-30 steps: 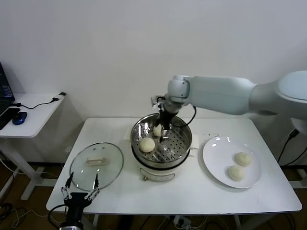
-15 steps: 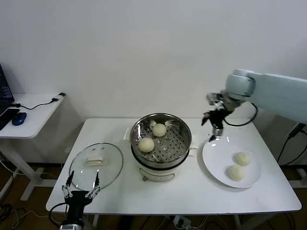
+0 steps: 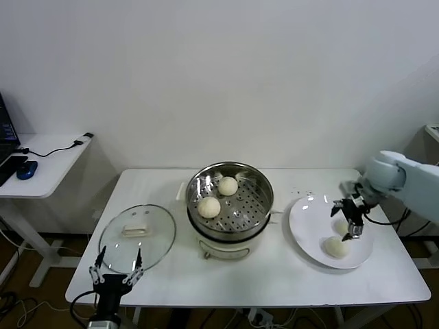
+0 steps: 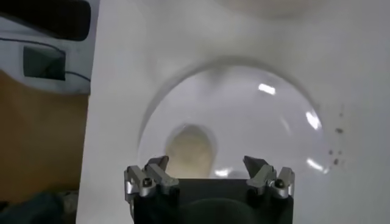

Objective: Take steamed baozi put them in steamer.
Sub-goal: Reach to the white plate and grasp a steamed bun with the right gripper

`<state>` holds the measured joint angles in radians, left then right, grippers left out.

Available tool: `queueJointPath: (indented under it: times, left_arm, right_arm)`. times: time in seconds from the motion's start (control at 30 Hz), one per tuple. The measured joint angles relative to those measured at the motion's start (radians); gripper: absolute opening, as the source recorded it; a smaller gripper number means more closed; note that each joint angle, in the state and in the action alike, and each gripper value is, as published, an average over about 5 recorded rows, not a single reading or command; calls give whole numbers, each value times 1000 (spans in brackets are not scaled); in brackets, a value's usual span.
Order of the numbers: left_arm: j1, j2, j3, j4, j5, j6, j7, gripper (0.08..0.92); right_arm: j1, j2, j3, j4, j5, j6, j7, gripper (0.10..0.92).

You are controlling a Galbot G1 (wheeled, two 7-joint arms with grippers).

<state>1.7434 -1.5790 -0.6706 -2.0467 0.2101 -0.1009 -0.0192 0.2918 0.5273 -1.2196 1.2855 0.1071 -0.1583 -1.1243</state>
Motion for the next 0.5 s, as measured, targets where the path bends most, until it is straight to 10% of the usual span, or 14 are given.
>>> queueJointPath:
  times: [0.5]
  left_arm:
    - [-2,-3,-7,25,14,0,-2,823]
  right_arm:
    - [-216,64,187,-116,-112,20,4,823]
